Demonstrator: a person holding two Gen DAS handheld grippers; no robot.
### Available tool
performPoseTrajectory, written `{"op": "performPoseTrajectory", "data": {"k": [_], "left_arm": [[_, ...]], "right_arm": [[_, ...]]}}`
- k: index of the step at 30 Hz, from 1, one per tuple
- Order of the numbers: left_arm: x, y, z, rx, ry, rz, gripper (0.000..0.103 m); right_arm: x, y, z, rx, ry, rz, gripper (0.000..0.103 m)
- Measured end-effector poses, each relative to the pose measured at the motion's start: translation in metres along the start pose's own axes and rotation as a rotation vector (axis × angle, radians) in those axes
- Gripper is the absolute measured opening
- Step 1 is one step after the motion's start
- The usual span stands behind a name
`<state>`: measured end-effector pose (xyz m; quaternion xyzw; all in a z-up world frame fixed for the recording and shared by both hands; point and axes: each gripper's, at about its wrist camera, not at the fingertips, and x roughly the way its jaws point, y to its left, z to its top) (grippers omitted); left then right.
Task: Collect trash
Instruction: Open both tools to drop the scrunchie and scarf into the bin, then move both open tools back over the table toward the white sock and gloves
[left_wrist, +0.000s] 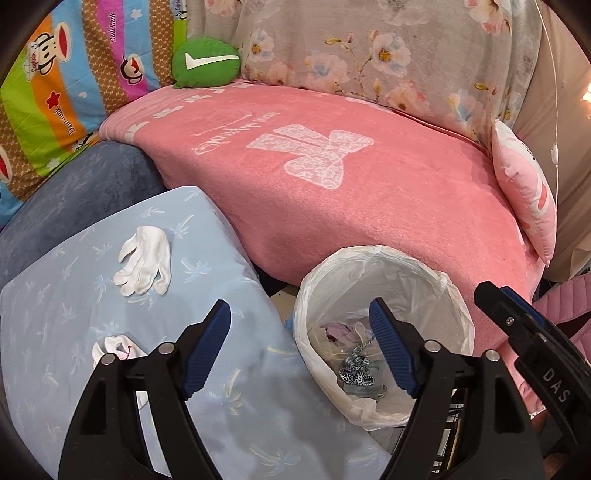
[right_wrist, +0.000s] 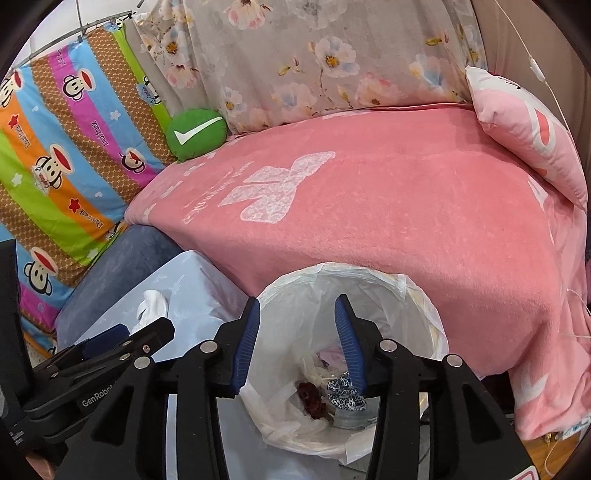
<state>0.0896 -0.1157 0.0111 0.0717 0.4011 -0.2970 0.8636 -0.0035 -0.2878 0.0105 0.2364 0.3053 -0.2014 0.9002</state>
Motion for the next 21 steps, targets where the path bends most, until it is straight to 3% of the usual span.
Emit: {"op": "performPoseTrajectory", "data": {"k": [11, 21], "left_arm": [[-0.007, 0.022, -0.01, -0.026, -0.001, 0.037, 0.075], [-0.001, 0.08, -0.029, -0.119, 0.042, 0.115, 0.076]], "right_arm": [[0.001, 0.02, -0.007, -0.04, 0.016, 0.022, 0.046], [0.022, 0.06, -0.025, -0.106, 0.076, 0.062, 0.046]]}}
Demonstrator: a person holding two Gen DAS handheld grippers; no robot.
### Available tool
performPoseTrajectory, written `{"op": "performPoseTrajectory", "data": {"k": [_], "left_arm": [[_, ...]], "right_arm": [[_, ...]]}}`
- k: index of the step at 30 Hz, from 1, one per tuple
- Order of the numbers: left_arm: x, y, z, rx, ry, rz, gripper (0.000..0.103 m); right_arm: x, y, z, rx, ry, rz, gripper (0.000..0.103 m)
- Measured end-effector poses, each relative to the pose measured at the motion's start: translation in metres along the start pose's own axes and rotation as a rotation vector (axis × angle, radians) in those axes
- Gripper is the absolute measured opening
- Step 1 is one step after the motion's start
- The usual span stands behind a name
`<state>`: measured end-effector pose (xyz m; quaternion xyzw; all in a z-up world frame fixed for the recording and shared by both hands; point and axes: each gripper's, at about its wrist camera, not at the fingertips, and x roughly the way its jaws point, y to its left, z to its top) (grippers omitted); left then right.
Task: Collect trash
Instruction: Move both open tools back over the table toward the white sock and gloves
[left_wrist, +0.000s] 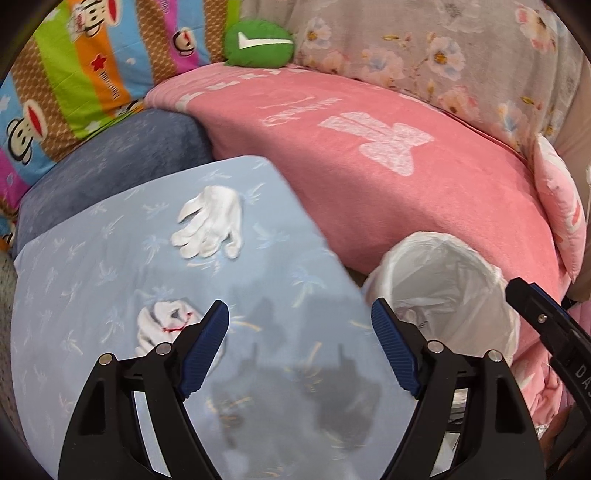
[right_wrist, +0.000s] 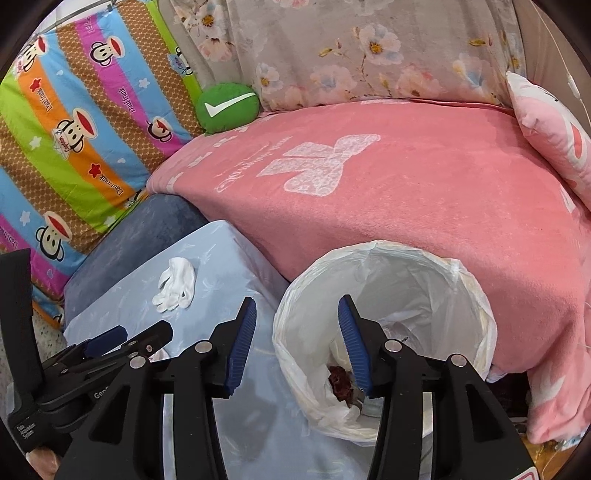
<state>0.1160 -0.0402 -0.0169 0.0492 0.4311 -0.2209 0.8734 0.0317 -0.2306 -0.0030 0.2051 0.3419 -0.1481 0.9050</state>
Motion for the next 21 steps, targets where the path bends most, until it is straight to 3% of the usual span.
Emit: {"op": "performPoseTrajectory", "data": {"k": [12, 21], "left_arm": [[0.022, 0.083, -0.026, -0.145, 0.087, 0.109, 0.084], [0.039, 0.116, -0.044, -0.215, 0.16, 0.106, 0.084]], "right_arm": [[0.037, 0.059, -0.015, -0.083, 0.076, 0.061, 0.046], [0.061, 0.101, -0.035, -0.15, 0.139, 0.101, 0.046]]}}
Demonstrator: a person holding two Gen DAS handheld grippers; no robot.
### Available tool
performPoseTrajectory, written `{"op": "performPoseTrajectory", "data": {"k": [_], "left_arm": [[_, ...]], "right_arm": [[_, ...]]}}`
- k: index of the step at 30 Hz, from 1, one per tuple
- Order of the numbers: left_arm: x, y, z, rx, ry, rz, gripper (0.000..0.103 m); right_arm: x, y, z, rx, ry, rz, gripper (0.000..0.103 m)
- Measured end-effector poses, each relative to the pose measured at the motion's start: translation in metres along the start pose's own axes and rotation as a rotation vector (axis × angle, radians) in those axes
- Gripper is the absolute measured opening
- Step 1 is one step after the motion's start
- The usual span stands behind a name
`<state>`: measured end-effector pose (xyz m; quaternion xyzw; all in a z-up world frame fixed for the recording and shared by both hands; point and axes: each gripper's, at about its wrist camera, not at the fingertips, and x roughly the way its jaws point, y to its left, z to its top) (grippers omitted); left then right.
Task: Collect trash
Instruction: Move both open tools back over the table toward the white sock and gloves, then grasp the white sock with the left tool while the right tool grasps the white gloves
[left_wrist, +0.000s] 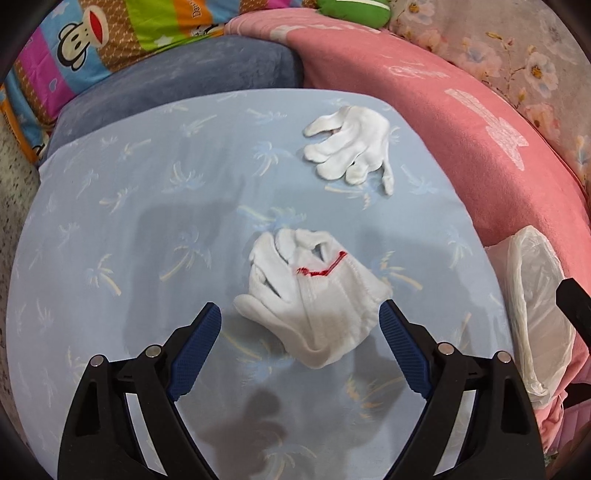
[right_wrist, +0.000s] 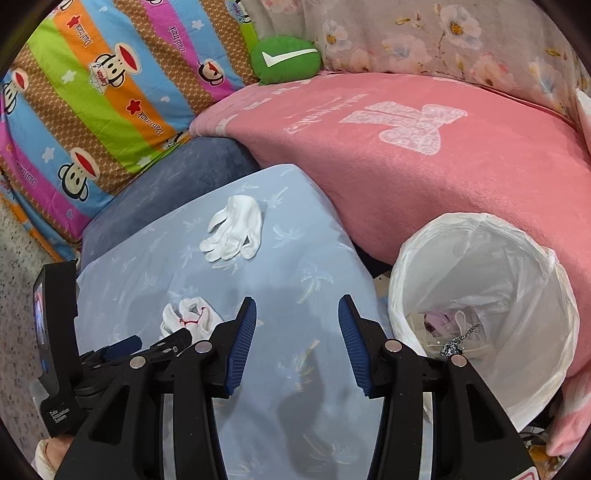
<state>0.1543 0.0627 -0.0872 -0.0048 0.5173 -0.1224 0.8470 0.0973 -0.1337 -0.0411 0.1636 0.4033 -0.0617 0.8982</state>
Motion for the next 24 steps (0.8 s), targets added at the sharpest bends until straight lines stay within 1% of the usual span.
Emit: {"op": "performPoseTrajectory", "data": {"k": [5, 10, 12, 14, 15, 18, 20, 21, 23, 24], "left_arm": [[0.009, 0.004, -0.002, -0.013, 0.026, -0.028, 0.084], [0.016, 0.002, -0.004, -0.004, 0.043, -0.052, 0.082], [0.019, 0.001, -0.005, -0.003, 0.057, -0.068, 0.077], [0.023, 0.001, -0.005, -0.01, 0.079, -0.087, 0.068], [0.024, 0.001, -0.006, -0.013, 0.081, -0.089, 0.068], [0.022, 0.001, -0.007, 0.002, 0.071, -0.093, 0.058], [0.021, 0.001, -0.007, 0.006, 0.07, -0.112, 0.041], [0.021, 0.001, -0.007, 0.008, 0.073, -0.124, 0.037], [0.021, -0.001, -0.006, 0.015, 0.07, -0.135, 0.025], [0.02, -0.002, -0.005, 0.019, 0.066, -0.14, 0.023]], "right_arm": [[0.01, 0.007, -0.001, -0.012, 0.021, 0.003, 0.046], [0.016, 0.01, -0.002, -0.014, 0.034, 0.0, 0.046], [0.018, 0.011, -0.002, -0.016, 0.038, -0.001, 0.046], [0.02, 0.012, -0.002, -0.017, 0.041, -0.002, 0.046], [0.021, 0.013, -0.002, -0.017, 0.044, -0.002, 0.046], [0.023, 0.016, -0.003, -0.022, 0.05, -0.004, 0.046], [0.025, 0.019, -0.003, -0.025, 0.055, -0.005, 0.046], [0.026, 0.02, -0.004, -0.026, 0.057, -0.004, 0.046], [0.028, 0.022, -0.005, -0.03, 0.061, -0.003, 0.046], [0.029, 0.024, -0.005, -0.034, 0.064, -0.002, 0.046]]}}
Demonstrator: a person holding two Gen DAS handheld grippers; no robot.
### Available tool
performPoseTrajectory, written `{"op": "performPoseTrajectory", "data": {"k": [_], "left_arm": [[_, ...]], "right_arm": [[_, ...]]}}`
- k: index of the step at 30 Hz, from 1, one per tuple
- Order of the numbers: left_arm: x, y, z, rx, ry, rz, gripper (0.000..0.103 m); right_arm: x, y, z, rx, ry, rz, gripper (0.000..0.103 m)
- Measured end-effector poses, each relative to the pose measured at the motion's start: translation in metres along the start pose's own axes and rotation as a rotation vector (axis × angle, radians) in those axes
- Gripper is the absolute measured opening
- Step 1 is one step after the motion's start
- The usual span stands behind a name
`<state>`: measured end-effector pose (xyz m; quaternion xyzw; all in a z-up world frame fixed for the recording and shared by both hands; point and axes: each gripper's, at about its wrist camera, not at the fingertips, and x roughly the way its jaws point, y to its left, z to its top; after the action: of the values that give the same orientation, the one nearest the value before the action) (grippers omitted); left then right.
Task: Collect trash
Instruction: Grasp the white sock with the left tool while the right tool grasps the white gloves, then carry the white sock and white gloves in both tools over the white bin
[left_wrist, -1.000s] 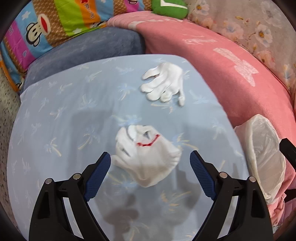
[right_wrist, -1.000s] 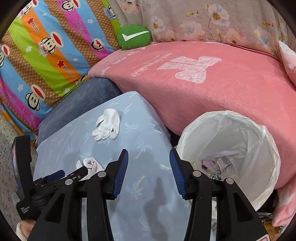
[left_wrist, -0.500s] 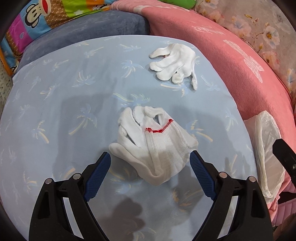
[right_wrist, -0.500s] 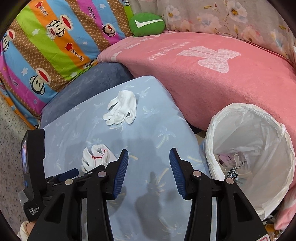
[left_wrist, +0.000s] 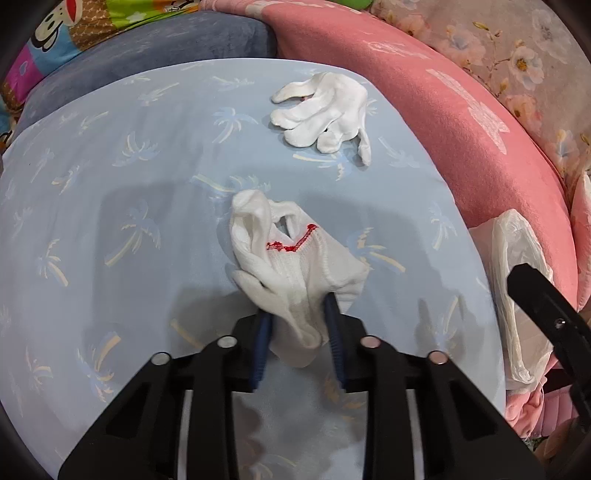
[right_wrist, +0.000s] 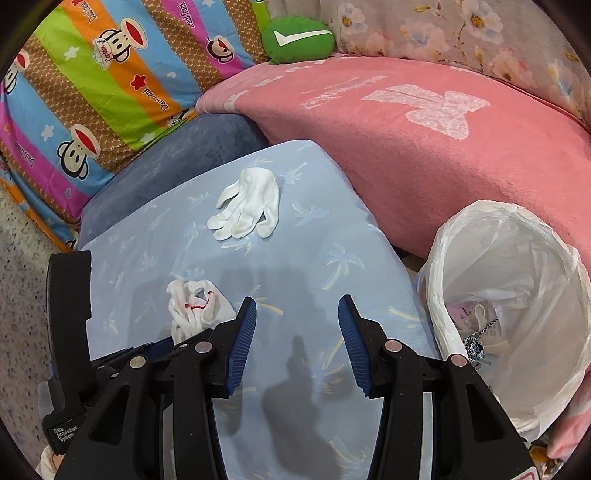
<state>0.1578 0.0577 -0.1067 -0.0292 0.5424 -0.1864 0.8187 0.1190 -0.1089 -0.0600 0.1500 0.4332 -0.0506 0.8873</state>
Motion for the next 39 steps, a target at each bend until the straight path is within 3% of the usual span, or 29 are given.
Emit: {"op": "performPoseTrajectory", "data": {"k": [2, 10, 18, 27, 34, 39], "left_arm": [[-0.003, 0.001, 0.001, -0.002, -0.007, -0.006, 0.017], [-0.022, 0.028, 0.026, -0.031, -0.09, 0.055, 0.016], [-0.031, 0.056, 0.065, -0.038, -0.169, 0.14, 0.016], [-0.017, 0.073, 0.102, -0.035, -0.187, 0.174, 0.016], [-0.003, 0.075, 0.116, -0.037, -0.181, 0.173, 0.016], [0.001, 0.073, 0.118, -0.037, -0.174, 0.171, 0.016]], "right_arm": [[0.002, 0.004, 0.0, -0.007, 0.004, 0.002, 0.046], [0.026, 0.025, 0.01, -0.031, 0.033, 0.042, 0.046], [0.079, 0.048, 0.049, -0.028, 0.073, 0.077, 0.046], [0.146, 0.057, 0.094, 0.009, 0.107, 0.051, 0.046], [0.179, 0.059, 0.11, 0.017, 0.118, 0.039, 0.046], [0.182, 0.058, 0.108, 0.0, 0.104, 0.015, 0.02]]}}
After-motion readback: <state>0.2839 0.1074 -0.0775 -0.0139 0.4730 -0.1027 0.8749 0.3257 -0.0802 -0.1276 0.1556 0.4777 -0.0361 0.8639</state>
